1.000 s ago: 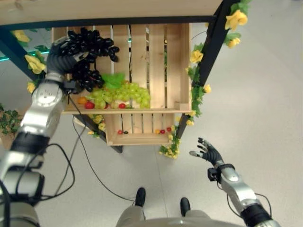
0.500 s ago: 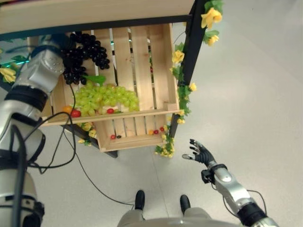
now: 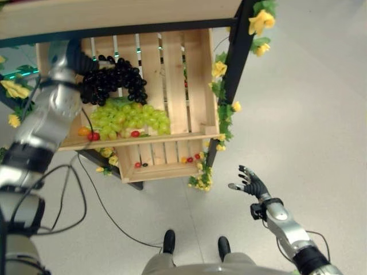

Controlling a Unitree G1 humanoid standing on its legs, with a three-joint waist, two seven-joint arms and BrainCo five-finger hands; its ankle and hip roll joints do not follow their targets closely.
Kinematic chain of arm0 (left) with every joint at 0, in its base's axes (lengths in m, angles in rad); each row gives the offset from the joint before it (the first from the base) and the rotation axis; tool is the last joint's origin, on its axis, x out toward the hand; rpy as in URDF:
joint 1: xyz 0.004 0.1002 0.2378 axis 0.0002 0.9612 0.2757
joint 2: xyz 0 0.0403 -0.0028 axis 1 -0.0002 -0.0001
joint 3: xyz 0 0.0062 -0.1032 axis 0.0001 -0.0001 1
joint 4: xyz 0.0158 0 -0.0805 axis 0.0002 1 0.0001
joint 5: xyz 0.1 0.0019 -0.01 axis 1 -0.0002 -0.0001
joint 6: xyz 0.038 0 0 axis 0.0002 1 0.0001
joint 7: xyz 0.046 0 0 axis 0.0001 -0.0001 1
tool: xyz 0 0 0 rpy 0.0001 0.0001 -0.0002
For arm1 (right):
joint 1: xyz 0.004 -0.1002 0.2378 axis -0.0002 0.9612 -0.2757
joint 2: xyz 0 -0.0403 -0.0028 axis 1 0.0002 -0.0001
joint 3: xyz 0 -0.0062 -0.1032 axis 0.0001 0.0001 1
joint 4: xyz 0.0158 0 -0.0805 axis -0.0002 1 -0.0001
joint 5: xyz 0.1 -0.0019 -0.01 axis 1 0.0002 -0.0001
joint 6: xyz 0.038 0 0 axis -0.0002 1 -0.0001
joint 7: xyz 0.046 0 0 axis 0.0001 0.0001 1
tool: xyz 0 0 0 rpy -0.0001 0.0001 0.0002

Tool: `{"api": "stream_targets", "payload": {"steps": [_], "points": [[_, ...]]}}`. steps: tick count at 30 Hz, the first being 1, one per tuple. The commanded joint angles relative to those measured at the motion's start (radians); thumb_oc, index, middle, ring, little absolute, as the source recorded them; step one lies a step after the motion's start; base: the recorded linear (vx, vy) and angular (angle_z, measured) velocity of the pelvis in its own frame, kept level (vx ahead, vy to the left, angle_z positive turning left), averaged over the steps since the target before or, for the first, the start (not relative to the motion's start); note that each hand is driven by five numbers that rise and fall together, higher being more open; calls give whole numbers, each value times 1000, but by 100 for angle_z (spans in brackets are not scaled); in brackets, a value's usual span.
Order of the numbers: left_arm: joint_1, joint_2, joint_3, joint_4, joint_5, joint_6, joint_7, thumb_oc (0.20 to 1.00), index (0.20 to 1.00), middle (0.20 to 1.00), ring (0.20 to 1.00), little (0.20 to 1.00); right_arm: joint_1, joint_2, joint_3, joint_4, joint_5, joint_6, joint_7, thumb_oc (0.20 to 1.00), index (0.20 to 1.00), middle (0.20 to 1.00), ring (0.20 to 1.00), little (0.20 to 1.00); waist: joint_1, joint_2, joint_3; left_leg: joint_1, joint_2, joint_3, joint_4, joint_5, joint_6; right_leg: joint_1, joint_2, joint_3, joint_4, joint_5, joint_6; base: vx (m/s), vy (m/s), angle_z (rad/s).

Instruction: Pick up the fruits from the basket on one side to the basket on the other side

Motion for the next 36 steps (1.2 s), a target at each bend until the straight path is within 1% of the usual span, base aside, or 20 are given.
{"api": "stream_targets", "payload": {"steps": [1, 2, 4, 6, 7, 8, 11, 12, 13, 15, 16, 18, 21, 27, 28, 31, 33, 34, 35, 36], "points": [[-13, -22, 30, -12, -313, -121, -68, 1000, 1000, 1000, 1000, 1000, -2, -18, -35, -29, -15, -18, 4, 1000, 1000, 1000, 1000, 1000, 20, -19, -40, -59, 49, 15, 106, -110, -63, 32, -49, -65, 86, -195, 56, -5, 12, 4], [62, -114, 64, -91, -400, -141, -95, 1000, 1000, 1000, 1000, 1000, 3, -4, -42, -20, -18, -16, -1, 1000, 1000, 1000, 1000, 1000, 25, -26, -39, -62, 48, 9, 109, -112, -62, 33, -49, -64, 82, -196, 52, -5, 10, 7], [164, -218, 85, -202, -508, -138, -158, 1000, 1000, 1000, 1000, 1000, 9, 3, -55, -24, -16, -12, 1, 1000, 1000, 1000, 1000, 1000, 27, -31, -38, -63, 46, 6, 111, -115, -60, 33, -50, -65, 80, -195, 49, -5, 16, 8], [209, -256, 94, -260, -523, -127, -187, 1000, 1000, 1000, 1000, 1000, 14, 3, -61, -23, -16, -9, 3, 1000, 1000, 1000, 1000, 1000, 29, -32, -40, -64, 46, 5, 114, -118, -58, 33, -50, -64, 80, -196, 48, 3, 20, 5], [268, -318, 90, -347, -593, -110, -250, 1000, 1000, 1000, 1000, 1000, 15, 12, -75, -29, -9, -5, 10, 1000, 1000, 1000, 1000, 1000, 31, -37, -41, -65, 46, 4, 115, -120, -55, 34, -51, -64, 77, -195, 46, 0, 0, 0], [272, -319, 92, -351, -594, -108, -251, 1000, 1000, 1000, 1000, 1000, 17, 11, -75, -30, -9, -5, 10, 1000, 1000, 1000, 1000, 1000, 31, -36, -43, -65, 46, 4, 115, -120, -55, 34, -51, -64, 77, -195, 46, 9, 45, 1], [338, -392, 70, -487, -630, -83, -324, 1000, 1000, 1000, 1000, 1000, 22, 18, -87, -41, -6, -5, 18, 1000, 1000, 1000, 1000, 1000, 35, -46, -44, -65, 41, 4, 120, -129, -48, 37, -57, -62, 74, -192, 45, 3, 23, 0], [353, -418, 47, -519, -645, -70, -344, 1000, 1000, 1000, 1000, 1000, 23, 19, -89, -43, -6, -6, 19, 1000, 1000, 1000, 1000, 1000, 34, -48, -43, -65, 39, 6, 121, -131, -46, 37, -58, -62, 73, -191, 45, -6, 76, -1], [369, -457, -19, -588, -672, -42, -403, 1000, 1000, 1000, 1000, 1000, 18, 22, -91, -42, 0, -8, 20, 1000, 1000, 1000, 1000, 1000, 32, -54, -43, -66, 35, 11, 126, -137, -39, 35, -64, -56, 72, -187, 46, -7, 63, -1], [375, -475, -43, -606, -690, -30, -417, 1000, 1000, 1000, 1000, 1000, 20, 25, -95, -48, 4, -10, 21, 1000, 1000, 1000, 1000, 1000, 32, -56, -44, -66, 33, 14, 129, -140, -36, 34, -66, -54, 72, -185, 48, -5, 63, -1], [371, -485, -110, -646, -684, -8, -445, 1000, 1000, 1000, 1000, 1000, 18, 26, -104, -56, 10, -15, 16, 1000, 1000, 1000, 1000, 1000, 23, -61, -45, -66, 29, 22, 135, -146, -30, 30, -72, -50, 71, -179, 51, -5, 65, -2], [370, -480, -124, -659, -683, 5, -461, 1000, 1000, 1000, 1000, 1000, 22, 28, -112, -67, 14, -16, 14, 1000, 1000, 1000, 1000, 1000, 20, -63, -47, -66, 28, 28, 136, -150, -27, 28, -75, -46, 71, -177, 53, -3, 80, -5], [328, -496, -212, -630, -657, 25, -449, 1000, 1000, 1000, 1000, 1000, 34, 31, -135, -96, 15, -27, -9, 1000, 1000, 1000, 1000, 1000, -6, -71, -52, -64, 28, 53, 143, -163, -13, 7, -90, -24, 76, -162, 65, -9, 105, -17], [272, -488, -262, -621, -644, 37, -449, 1000, 1000, 1000, 1000, 1000, 76, 46, -185, -132, 33, -36, -39, 1000, 1000, 1000, 1000, 1000, -44, -78, -57, -65, 27, 100, 144, -173, 5, -36, -112, 18, 86, -138, 87, -27, 109, -27], [246, -489, -286, -599, -634, 42, -442, 1000, 1000, 1000, 1000, 1000, 98, 53, -204, -158, 35, -40, -46, 1000, 1000, 1000, 1000, 1000, -72, -79, -56, -65, 31, 121, 142, -174, 13, -56, -117, 40, 90, -126, 93, -38, 74, -31], [226, -485, -291, -572, -615, 32, -430, 1000, 1000, 1000, 1000, 1000, 106, 61, -220, -178, 29, -44, -52, 1000, 1000, 1000, 1000, 1000, -83, -79, -43, -70, 41, 161, 169, -189, 22, -101, -131, 48, 119, -109, 111, -107, 97, -48], [225, -478, -273, -544, -600, 21, -414, 1000, 1000, 1000, 1000, 1000, 90, 68, -221, -181, 15, -51, -60, 1000, 1000, 1000, 1000, 1000, -70, -66, -15, -80, 92, 240, 205, -206, 19, -148, -166, -90, 172, -86, 125, -242, 40, -168], [244, -479, -243, -519, -583, 19, -396, 1000, 1000, 1000, 1000, 1000, 79, 65, -221, -207, -11, -62, -72, 1000, 1000, 1000, 1000, 1000, -42, -53, 1, -61, 130, 335, 227, -221, 12, -145, -220, -304, 210, -84, 108, -206, 89, -205], [243, -479, -243, -519, -583, 19, -396, 1000, 1000, 1000, 1000, 1000, 79, 65, -221, -208, -12, -61, -72, 1000, 1000, 1000, 1000, 1000, -43, -54, 1, -63, 128, 334, 226, -216, 13, -147, -222, -305, 208, -80, 108, -213, 120, -248], [262, -479, -212, -498, -559, 23, -385, 1000, 1000, 1000, 1000, 1000, 64, 60, -218, -215, -19, -66, -78, 1000, 1000, 1000, 1000, 1000, -24, -54, 4, -47, 153, 421, 260, -227, 20, -134, -272, -457, 257, -76, 94, -98, 57, -182]]}}
